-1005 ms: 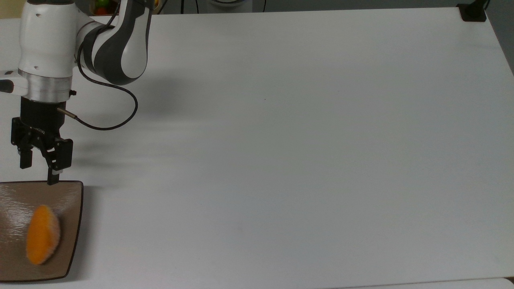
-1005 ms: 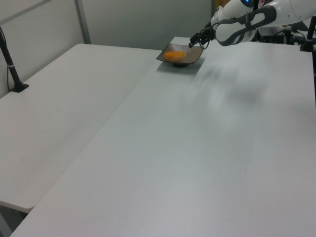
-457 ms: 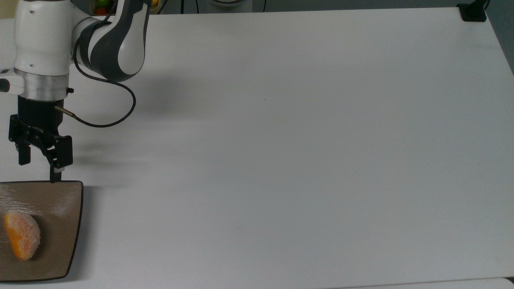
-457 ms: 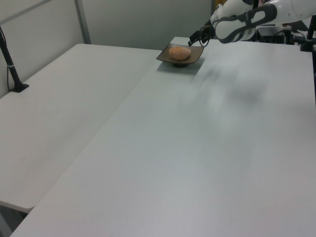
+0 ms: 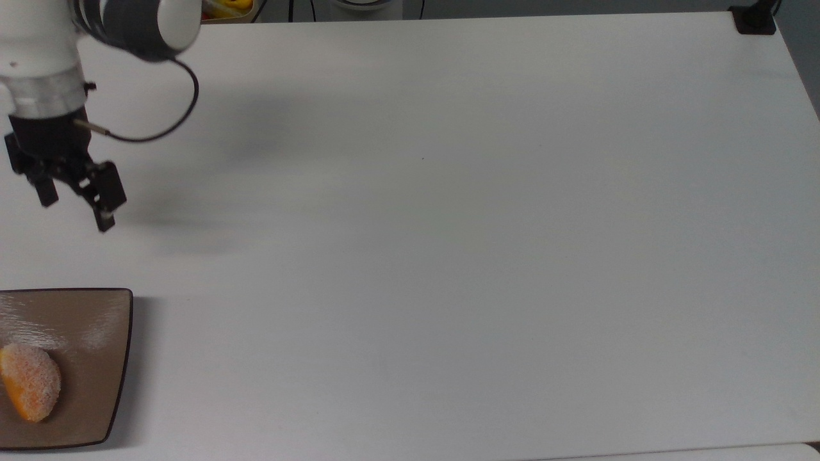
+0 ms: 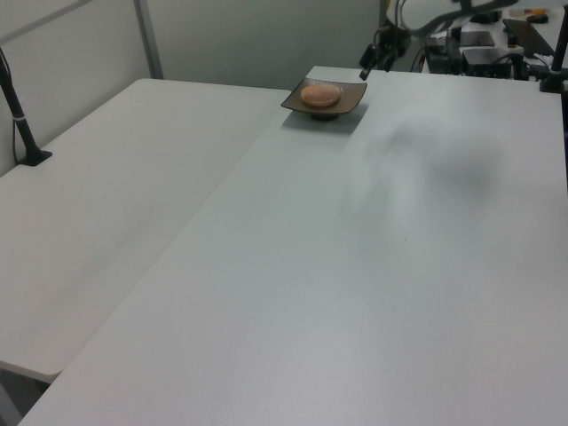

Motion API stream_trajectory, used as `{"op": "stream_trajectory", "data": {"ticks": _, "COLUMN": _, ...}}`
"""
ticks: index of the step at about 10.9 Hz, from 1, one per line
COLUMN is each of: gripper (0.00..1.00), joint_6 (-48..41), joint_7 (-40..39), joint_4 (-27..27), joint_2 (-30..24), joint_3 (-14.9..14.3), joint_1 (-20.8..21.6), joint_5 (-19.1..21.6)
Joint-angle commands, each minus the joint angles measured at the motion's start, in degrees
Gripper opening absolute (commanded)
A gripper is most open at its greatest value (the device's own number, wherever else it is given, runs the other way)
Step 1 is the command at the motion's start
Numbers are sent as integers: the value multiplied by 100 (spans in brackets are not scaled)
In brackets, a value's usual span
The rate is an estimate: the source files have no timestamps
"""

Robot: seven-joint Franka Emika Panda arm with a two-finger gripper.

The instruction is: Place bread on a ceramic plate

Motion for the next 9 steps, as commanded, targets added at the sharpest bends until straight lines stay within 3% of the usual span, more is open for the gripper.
{"op": "stream_trajectory", "data": {"ticks": 1, "gripper": 100, "joint_6": -1669, "joint_7": -312, "joint_4": -248, "joint_2": -808, "joint_3": 26, "joint_1": 7, "joint_5": -343}}
{"op": "stream_trajectory", "data": {"ticks": 5, "gripper": 100, "joint_6": -2998, "joint_7": -295, "joint_4": -757, "joint_2": -1722, "joint_3": 245, "joint_1": 173, "joint_5": -764}}
{"op": "stream_trajectory", "data": {"ticks": 9, "gripper": 100, "joint_6": -3599, "joint_7": 11, "joint_4": -1441, "joint_2": -2575, "joint_3": 245, "joint_1": 866, "joint_5": -854}}
